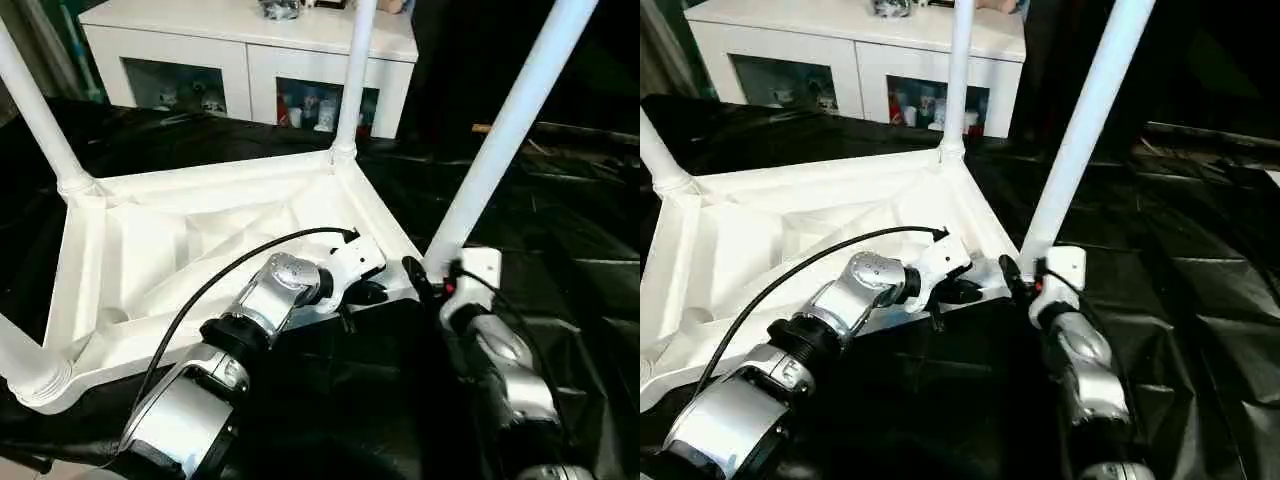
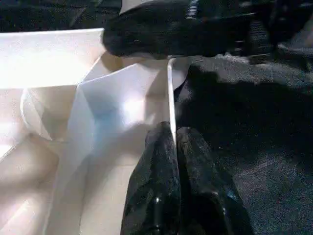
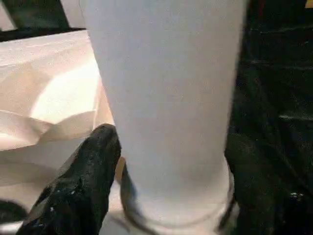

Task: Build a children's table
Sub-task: Rotate leg to tighten

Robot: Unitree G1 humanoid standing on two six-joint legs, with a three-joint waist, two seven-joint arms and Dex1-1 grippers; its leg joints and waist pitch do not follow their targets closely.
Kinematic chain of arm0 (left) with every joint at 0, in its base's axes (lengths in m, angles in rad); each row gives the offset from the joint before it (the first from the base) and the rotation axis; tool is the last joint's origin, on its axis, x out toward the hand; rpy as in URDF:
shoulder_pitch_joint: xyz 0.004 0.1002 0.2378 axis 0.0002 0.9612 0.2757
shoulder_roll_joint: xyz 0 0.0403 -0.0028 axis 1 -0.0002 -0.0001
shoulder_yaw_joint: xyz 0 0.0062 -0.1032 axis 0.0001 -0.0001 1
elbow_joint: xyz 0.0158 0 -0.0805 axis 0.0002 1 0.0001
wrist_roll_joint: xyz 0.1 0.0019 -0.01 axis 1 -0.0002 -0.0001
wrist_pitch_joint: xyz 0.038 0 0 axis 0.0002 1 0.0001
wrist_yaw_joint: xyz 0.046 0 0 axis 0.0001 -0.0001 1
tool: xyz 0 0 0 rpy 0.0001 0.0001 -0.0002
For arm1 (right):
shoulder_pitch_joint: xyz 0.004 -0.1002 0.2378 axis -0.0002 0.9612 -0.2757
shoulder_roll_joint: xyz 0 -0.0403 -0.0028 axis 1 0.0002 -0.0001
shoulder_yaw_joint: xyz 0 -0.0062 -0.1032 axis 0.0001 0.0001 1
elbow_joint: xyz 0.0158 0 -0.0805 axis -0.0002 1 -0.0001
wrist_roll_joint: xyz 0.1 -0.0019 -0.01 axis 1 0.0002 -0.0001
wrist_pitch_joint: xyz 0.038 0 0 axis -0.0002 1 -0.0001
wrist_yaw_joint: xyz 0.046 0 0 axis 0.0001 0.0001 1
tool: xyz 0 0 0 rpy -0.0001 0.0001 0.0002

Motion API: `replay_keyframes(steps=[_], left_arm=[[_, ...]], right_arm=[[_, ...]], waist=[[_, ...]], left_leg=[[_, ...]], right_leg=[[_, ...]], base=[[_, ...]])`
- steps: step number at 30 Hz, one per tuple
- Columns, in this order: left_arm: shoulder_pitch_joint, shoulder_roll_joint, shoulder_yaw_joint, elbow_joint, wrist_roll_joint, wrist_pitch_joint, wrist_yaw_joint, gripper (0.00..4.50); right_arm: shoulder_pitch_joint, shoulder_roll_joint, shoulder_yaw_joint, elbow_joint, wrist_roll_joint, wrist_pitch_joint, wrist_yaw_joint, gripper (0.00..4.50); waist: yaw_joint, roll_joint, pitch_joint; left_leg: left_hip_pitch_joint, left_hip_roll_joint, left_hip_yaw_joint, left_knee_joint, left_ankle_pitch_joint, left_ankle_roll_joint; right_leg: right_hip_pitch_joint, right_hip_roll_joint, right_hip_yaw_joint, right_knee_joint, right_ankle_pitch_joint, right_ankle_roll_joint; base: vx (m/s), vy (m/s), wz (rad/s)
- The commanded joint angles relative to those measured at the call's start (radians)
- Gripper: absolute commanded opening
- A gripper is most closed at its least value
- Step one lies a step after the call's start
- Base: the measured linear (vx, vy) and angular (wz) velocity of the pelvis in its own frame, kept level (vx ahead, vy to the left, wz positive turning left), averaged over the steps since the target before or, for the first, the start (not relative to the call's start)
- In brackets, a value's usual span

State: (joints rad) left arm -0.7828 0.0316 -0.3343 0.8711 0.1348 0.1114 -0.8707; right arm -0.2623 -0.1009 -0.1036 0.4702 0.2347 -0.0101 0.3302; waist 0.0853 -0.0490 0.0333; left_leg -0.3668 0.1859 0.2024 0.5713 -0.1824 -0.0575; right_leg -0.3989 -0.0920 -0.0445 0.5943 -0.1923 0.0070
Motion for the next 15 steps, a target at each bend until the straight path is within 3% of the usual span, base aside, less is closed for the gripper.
replay_keyframes(steps=[1,6,7,9,11,13,15], left_arm=[[0.028,-0.012,0.011,0.009,-0.026,-0.055,-0.003,0.00],[0.061,-0.015,0.037,-0.043,-0.069,-0.118,-0.042,0.00],[0.081,-0.008,0.036,-0.083,-0.077,-0.139,-0.056,0.00],[0.090,-0.002,0.038,-0.105,-0.085,-0.141,-0.069,0.00],[0.108,0.009,0.052,-0.166,-0.112,-0.101,-0.090,0.37],[0.125,0.019,0.061,-0.219,-0.136,-0.057,-0.114,0.44],[0.154,0.044,0.064,-0.301,-0.156,-0.008,-0.142,0.71]], right_arm=[[0.031,-0.007,0.038,-0.045,0.004,0.028,0.039,3.74],[0.149,-0.091,0.041,-0.251,0.054,0.084,0.141,3.81],[0.225,-0.143,0.041,-0.357,0.088,0.114,0.215,3.81],[0.261,-0.170,0.041,-0.403,0.102,0.125,0.248,3.81],[0.328,-0.221,0.040,-0.486,0.132,0.153,0.304,3.88],[0.365,-0.249,0.040,-0.532,0.150,0.171,0.331,3.88],[0.407,-0.284,0.044,-0.592,0.169,0.195,0.359,3.88]], waist=[[-0.003,-0.018,-0.036],[0.006,-0.025,-0.033],[0.012,-0.024,-0.034],[0.013,-0.027,-0.036],[0.012,-0.027,-0.037],[0.007,-0.032,-0.034],[0.007,-0.044,-0.023]], left_leg=[[0.007,0.045,-0.021,-0.069,-0.228,0.080],[0.005,0.047,-0.023,-0.070,-0.236,0.084],[0.010,0.052,-0.020,-0.067,-0.229,0.099],[0.003,0.052,-0.021,-0.064,-0.197,0.113],[0.003,0.055,-0.021,-0.060,-0.147,0.134],[0.001,0.056,-0.020,-0.060,-0.137,0.138],[0.001,0.055,-0.017,-0.062,-0.163,0.137]], right_leg=[[0.036,-0.055,0.034,-0.079,-0.208,-0.182],[0.039,-0.058,0.037,-0.085,-0.266,-0.147],[0.034,-0.055,0.040,-0.081,-0.214,-0.160],[0.040,-0.054,0.039,-0.071,-0.141,-0.172],[0.040,-0.053,0.036,-0.058,-0.016,-0.207],[0.042,-0.053,0.035,-0.054,0.016,-0.230],[0.040,-0.054,0.036,-0.060,-0.030,-0.233]], base=[[0.000,0.000,0.00],[0.000,0.000,0.00],[0.000,0.000,0.00],[0.000,0.000,0.00],[0.000,0.000,0.00],[0.000,0.000,0.00],[0.000,0.000,0.00]])
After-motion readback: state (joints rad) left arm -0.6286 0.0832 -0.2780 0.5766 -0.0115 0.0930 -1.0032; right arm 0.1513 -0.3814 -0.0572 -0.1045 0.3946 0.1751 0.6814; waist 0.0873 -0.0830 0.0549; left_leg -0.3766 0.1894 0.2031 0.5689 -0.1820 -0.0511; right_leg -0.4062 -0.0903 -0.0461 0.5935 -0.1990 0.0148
